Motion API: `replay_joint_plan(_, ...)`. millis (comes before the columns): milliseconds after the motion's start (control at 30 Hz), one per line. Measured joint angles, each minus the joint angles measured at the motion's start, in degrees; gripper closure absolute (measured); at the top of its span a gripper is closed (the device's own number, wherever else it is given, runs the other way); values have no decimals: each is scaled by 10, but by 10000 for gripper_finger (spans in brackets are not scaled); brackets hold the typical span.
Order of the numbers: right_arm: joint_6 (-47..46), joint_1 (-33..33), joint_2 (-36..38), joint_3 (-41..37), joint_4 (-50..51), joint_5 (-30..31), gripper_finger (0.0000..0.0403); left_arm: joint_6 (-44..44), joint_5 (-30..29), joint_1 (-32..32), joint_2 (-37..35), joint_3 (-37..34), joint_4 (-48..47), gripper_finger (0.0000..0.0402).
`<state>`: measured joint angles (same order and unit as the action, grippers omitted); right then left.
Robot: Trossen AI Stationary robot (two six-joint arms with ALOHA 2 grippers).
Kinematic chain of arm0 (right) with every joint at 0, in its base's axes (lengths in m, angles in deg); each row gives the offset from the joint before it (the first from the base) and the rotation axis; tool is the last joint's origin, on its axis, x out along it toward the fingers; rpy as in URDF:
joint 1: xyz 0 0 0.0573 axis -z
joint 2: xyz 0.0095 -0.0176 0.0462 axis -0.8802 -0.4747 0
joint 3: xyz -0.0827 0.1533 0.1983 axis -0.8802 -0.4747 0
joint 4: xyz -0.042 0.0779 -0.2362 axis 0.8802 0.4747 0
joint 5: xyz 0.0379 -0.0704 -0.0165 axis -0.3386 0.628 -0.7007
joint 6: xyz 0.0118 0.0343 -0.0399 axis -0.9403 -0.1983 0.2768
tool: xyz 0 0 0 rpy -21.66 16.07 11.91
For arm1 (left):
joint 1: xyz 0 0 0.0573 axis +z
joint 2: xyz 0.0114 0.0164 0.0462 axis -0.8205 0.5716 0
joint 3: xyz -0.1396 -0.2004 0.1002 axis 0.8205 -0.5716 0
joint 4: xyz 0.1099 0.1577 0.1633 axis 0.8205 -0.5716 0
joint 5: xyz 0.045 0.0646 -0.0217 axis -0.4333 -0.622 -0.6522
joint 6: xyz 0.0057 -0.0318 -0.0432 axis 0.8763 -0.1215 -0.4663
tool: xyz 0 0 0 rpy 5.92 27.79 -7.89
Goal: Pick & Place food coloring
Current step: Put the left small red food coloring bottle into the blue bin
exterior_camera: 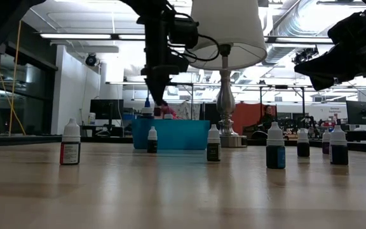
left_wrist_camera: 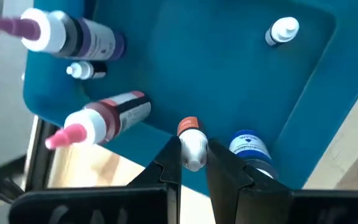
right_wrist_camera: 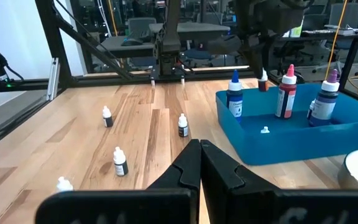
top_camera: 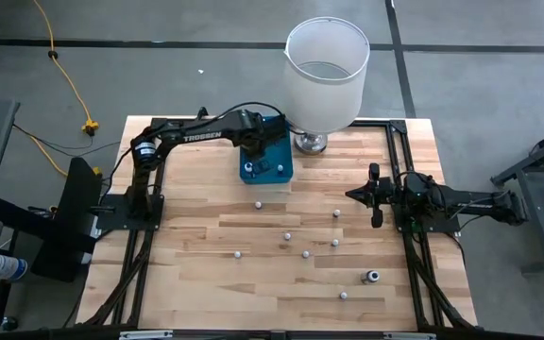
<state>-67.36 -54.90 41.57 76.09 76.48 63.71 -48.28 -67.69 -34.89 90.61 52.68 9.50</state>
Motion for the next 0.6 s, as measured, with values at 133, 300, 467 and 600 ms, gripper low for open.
replay_joint_plan(133,0,0,0,0,0,0,402,42,3,1,9,-5,6,364)
replay_joint_plan(300,0,0,0,0,0,0,402,87,17,10,9,-50,50,364)
replay_joint_plan(467,0,0,0,0,0,0,402,114,33,18,8,-84,78,364)
replay_joint_plan(600,0,0,0,0,0,0,402,120,53,25,5,-99,99,364)
